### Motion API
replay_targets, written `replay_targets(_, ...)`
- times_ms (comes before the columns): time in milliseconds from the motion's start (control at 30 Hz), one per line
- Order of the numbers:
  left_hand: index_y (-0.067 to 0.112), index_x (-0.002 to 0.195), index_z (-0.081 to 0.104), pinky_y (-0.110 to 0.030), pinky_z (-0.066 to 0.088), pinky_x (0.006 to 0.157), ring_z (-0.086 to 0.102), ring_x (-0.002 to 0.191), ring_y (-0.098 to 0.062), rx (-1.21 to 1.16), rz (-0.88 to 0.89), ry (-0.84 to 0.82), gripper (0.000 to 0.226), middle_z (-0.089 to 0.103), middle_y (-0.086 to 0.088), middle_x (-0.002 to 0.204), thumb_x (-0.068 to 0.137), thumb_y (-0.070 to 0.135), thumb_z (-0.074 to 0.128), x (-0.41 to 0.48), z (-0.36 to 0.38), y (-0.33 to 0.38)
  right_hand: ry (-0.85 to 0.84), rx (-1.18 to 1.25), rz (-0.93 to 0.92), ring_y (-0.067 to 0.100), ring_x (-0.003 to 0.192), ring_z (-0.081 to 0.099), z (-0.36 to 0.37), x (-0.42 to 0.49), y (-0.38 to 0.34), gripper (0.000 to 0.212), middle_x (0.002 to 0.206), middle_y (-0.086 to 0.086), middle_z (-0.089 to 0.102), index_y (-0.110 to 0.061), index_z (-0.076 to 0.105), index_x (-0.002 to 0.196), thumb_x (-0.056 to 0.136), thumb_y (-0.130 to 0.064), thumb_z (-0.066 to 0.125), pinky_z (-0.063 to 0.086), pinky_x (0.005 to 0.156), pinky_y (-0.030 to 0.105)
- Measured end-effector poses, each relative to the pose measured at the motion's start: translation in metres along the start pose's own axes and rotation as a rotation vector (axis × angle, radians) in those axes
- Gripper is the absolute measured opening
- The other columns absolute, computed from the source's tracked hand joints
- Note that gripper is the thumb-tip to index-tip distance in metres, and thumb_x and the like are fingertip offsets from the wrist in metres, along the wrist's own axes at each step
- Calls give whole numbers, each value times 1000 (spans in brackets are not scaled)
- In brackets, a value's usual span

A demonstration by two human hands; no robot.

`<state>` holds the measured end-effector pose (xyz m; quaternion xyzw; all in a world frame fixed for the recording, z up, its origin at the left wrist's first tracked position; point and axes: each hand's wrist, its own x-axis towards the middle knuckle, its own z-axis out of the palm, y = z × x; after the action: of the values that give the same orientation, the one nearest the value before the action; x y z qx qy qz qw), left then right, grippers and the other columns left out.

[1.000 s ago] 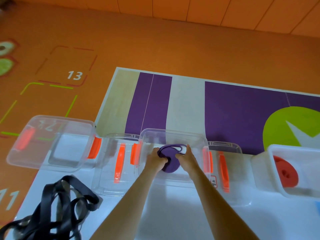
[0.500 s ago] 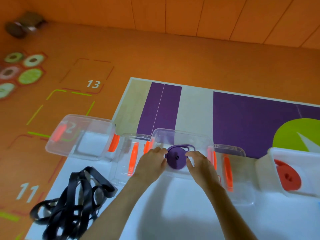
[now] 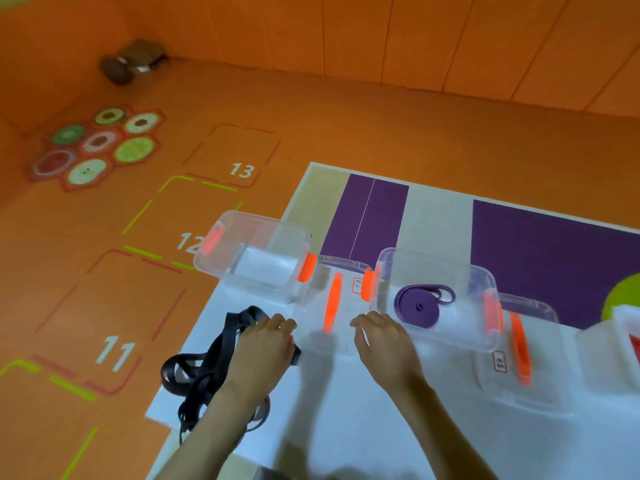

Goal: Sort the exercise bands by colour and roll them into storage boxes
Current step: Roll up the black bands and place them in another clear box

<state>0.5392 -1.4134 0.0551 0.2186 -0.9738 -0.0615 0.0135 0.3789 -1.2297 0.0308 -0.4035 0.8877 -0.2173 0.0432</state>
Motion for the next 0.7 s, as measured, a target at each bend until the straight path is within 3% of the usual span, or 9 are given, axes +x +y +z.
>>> replay_targets(100, 19, 96, 74, -36, 51, 51, 66, 73, -23, -54, -68, 3, 21, 68, 3, 86, 79, 10, 80, -27, 4, -54, -49, 6, 43, 21, 88, 70, 31, -8, -38, 16, 92, -7, 73, -25, 74, 99, 91, -15, 65, 57, 74, 37)
replay_targets(300, 20, 93, 74, -37, 49, 46, 66, 69, -24, -144, -123, -40, 21, 66, 3, 82, 78, 8, 82, -74, 30, -145, -414, 93, 245, 19, 114, 64, 85, -28, -94, 27, 122, -5, 68, -28, 65, 126, 105, -28, 47, 48, 98, 31)
replay_targets(400, 28, 96, 77, -38, 58, 63, 68, 84, -19, -377, -185, -109, 27, 68, 9, 97, 89, 3, 70, -87, 51, -176, -532, 366, 340, 18, 116, 66, 112, -29, -117, 30, 128, -4, 69, -29, 69, 128, 101, -26, 57, 50, 97, 24)
replay_targets(500, 31, 103, 79, -25, 49, 74, 64, 96, -13, -581, -197, -226, 34, 59, 14, 114, 99, 4, 59, -92, 66, -187, -598, 521, 382, 11, 114, 63, 136, -27, -139, 30, 127, -9, 65, -26, 70, 130, 104, -21, 57, 46, 91, 9)
replay_targets(600, 34, 118, 76, -31, 52, 92, 60, 118, -12, -551, -200, -329, 28, 55, 18, 128, 102, 17, 60, -91, 78, -188, -626, 511, 391, 17, 123, 60, 158, -28, -153, 36, 134, 2, 65, -18, 63, 140, 105, -17, 59, 45, 108, 23)
replay_targets(700, 37, 130, 67, -42, 52, 103, 59, 128, -16, -440, -245, -430, 32, 66, 11, 131, 99, 33, 61, -91, 89, -181, -546, 530, 417, 19, 122, 65, 167, -27, -164, 33, 132, 3, 69, -20, 67, 133, 101, -22, 67, 49, 105, 26)
